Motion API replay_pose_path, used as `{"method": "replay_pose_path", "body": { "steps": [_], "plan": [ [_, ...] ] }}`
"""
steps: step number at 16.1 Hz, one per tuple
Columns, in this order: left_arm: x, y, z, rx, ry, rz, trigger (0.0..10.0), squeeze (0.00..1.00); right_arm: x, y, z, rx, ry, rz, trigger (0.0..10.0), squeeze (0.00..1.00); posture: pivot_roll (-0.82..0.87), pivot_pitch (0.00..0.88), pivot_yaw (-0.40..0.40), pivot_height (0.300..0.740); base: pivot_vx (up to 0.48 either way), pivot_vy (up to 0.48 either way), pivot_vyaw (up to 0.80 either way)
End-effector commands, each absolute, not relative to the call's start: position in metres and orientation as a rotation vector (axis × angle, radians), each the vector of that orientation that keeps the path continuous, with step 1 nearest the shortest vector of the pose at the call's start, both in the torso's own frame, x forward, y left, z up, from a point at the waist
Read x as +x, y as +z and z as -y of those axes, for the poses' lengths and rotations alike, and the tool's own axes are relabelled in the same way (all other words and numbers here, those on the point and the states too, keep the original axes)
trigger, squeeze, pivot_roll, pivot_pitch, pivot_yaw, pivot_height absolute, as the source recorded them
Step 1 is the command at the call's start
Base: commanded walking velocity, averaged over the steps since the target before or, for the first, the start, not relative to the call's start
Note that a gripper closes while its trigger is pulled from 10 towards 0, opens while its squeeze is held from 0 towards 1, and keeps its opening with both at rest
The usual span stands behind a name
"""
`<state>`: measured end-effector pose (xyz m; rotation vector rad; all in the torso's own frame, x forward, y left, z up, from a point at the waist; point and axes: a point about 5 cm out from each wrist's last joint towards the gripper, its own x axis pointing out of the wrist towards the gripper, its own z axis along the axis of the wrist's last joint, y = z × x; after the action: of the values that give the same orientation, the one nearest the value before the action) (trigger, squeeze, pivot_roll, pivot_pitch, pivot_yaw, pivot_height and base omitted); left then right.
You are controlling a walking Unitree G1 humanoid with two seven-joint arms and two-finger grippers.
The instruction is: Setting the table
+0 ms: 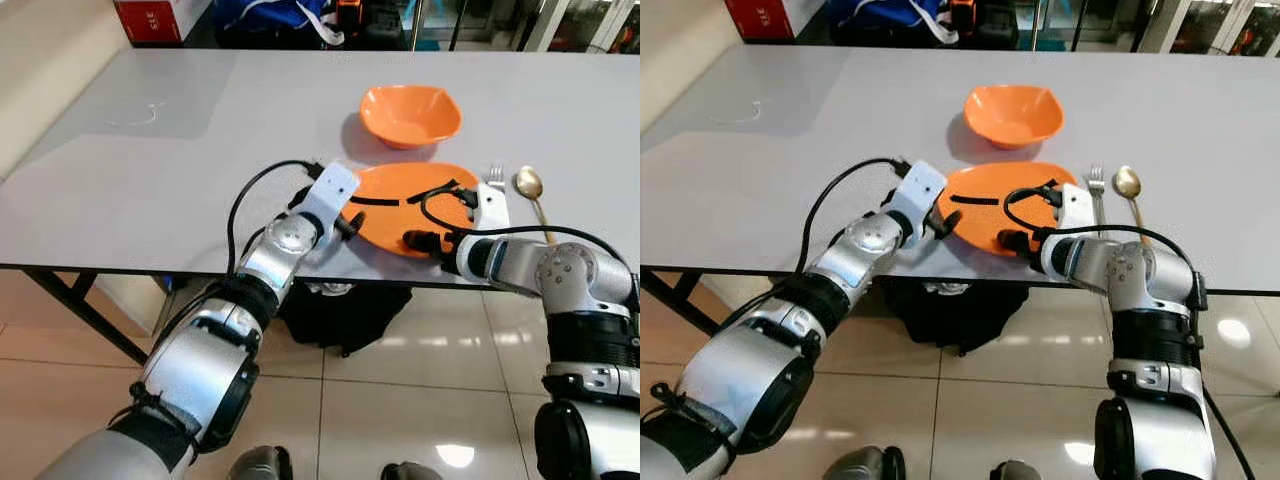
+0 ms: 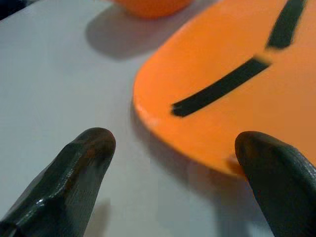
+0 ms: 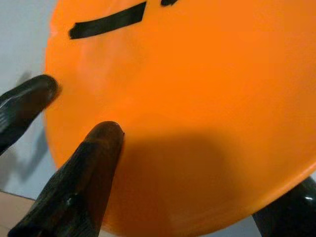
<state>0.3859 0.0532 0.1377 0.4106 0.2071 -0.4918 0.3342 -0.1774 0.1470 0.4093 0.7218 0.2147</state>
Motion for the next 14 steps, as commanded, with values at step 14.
{"method": "replay_pose_path", "body": {
  "steps": [14],
  "plan": [
    [0.387, 0.132, -0.058, 0.452, -0.435, -0.231, 10.0, 0.00, 0.335, 0.177, 0.216, 0.382, 0.116, -0.631, 10.0, 0.00, -0.13, 0.179, 0.060, 0.740, 0.000, 0.000, 0.00]
  ]
}}
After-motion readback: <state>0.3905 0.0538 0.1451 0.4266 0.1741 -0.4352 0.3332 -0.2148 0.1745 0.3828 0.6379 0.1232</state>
